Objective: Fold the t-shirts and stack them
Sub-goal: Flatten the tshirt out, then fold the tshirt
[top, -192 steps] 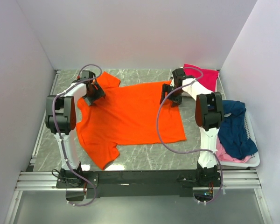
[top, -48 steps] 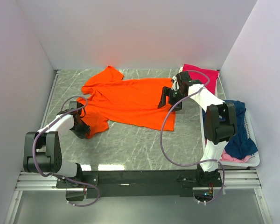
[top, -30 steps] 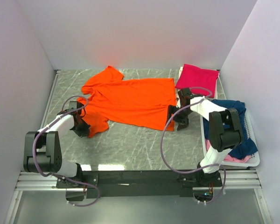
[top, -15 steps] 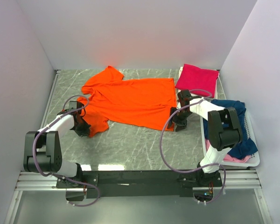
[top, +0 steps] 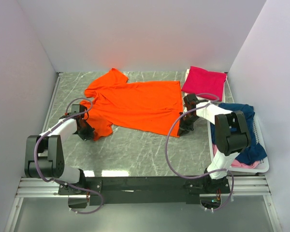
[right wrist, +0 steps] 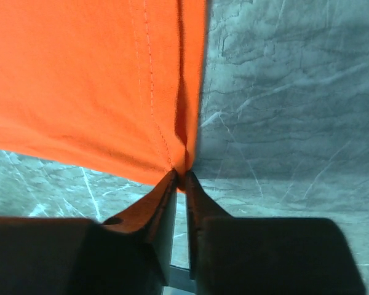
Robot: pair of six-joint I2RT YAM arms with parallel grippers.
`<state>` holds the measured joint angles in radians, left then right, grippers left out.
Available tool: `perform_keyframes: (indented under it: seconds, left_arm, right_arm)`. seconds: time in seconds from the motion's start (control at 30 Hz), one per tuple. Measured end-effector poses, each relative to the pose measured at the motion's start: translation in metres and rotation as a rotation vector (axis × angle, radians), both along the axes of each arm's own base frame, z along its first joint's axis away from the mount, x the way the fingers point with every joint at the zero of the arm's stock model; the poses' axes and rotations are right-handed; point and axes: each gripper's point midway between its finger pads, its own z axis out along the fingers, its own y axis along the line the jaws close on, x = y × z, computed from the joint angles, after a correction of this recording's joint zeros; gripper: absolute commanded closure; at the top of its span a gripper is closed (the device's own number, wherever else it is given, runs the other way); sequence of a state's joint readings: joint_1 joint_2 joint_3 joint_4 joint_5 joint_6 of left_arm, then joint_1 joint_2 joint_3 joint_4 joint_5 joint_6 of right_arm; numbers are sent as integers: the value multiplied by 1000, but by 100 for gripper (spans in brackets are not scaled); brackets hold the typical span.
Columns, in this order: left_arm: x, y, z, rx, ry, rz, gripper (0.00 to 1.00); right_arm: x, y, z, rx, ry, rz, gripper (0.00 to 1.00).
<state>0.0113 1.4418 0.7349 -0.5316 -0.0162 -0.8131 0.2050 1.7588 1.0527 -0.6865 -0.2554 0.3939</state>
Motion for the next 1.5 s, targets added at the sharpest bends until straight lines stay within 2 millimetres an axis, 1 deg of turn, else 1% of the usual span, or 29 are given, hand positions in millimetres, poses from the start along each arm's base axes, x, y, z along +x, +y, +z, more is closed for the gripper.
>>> perform_keyframes:
  seconds: [0.03, 0.07, 0.17, 0.33, 0.4, 0.5, 0.7, 0.8, 0.93, 1.07, 1.2, 1.33, 1.5]
  left_arm:
    - [0, 0, 0, 0, -1, 0, 99]
    - [0, 0, 0, 0, -1, 0, 99]
    - [1, 0, 1, 0, 0, 0, 99]
    - [0, 1, 3, -2, 5, 5, 99]
    - [0, 2, 7, -3, -2, 16, 99]
    - [0, 6, 20, -11, -37, 49, 99]
    - [-1, 9, 61, -30, -166, 120, 99]
    - [-8, 9, 76, -35, -197, 156, 99]
    - [-23, 11, 91, -36, -223, 206, 99]
    - [-40, 14, 104, -32, -248, 252, 99]
    - [-57, 16, 115, -25, -255, 291, 99]
    - [-71, 18, 126, -24, -272, 322, 99]
    - [-88, 18, 129, -23, -259, 348, 99]
  right_arm:
    - [0, 0, 0, 0, 3, -1, 88]
    - [-1, 0, -1, 0, 7, -1, 93]
    - [-4, 1, -2, 8, 21, 4, 100]
    - [-9, 1, -2, 8, 42, 18, 100]
    - [-13, 0, -2, 3, 56, 25, 100]
    - [-20, -3, 0, -10, 76, 36, 100]
    - [-35, -10, 10, -38, 108, 52, 100]
    - [-41, -12, 14, -43, 123, 60, 100]
    - [-49, -13, 18, -53, 141, 74, 100]
    - [-60, -15, 16, -65, 162, 88, 100]
    - [-76, -17, 13, -75, 196, 99, 100]
    - [-89, -17, 13, -79, 212, 116, 100]
    - [-100, -15, 14, -83, 216, 137, 100]
